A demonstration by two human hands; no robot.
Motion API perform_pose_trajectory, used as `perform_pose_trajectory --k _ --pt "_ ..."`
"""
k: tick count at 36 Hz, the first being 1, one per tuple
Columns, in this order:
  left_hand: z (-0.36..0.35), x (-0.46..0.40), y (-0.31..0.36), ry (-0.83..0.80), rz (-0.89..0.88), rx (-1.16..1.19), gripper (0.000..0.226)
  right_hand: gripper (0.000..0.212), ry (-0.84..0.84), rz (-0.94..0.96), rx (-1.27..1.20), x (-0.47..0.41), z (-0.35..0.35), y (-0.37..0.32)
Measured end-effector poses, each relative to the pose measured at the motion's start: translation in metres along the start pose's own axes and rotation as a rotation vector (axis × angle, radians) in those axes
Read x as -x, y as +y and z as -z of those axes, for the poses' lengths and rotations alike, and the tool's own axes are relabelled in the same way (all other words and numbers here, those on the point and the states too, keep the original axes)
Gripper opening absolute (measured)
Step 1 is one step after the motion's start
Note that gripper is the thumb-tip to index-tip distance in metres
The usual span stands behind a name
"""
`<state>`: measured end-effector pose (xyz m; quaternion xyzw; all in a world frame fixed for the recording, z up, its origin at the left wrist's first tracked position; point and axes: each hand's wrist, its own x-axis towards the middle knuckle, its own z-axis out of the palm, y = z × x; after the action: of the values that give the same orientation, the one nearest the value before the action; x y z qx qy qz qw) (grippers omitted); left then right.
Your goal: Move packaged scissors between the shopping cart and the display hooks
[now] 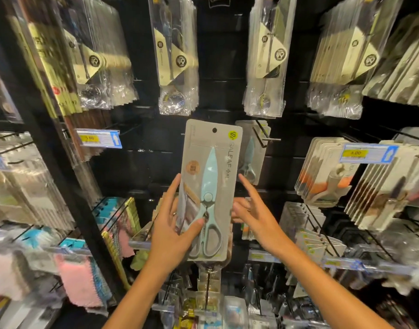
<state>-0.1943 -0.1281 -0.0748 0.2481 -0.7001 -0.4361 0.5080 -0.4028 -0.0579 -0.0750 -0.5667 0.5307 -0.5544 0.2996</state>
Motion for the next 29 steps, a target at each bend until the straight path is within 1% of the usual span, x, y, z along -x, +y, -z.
perform_pose_trajectory --k 3,6,9,12,16,19,29 --pt "-0.009 0.004 -0.002 -0.048 -0.002 0.029 0.093 0.078 0.031 0.049 -0.026 0.014 -0.006 -0.009" --pt "-0.017 0.007 -0.004 -0.105 0.014 0.061 0.094 0.078 0.093 0.064 0.01 0.023 -0.003 -0.008" --pt "-0.024 0.008 -0.004 -0.198 0.052 0.09 0.097 0.079 0.143 0.057 0.056 0.032 0.005 -0.004" --pt "-0.03 0.006 -0.008 -0.293 0.066 0.069 0.102 0.081 0.178 0.046 0.095 0.039 0.011 0.001" --pt "-0.039 0.002 -0.012 -0.379 0.087 0.03 0.107 0.085 0.225 0.035 0.115 0.048 0.02 0.007" --pt "-0.046 -0.002 -0.013 -0.42 0.093 -0.003 0.111 0.085 0.235 0.025 0.134 0.053 0.028 0.008" --pt "-0.065 -0.022 -0.008 -0.508 0.115 0.001 0.116 0.082 0.275 0.0 0.128 0.054 0.055 0.008"
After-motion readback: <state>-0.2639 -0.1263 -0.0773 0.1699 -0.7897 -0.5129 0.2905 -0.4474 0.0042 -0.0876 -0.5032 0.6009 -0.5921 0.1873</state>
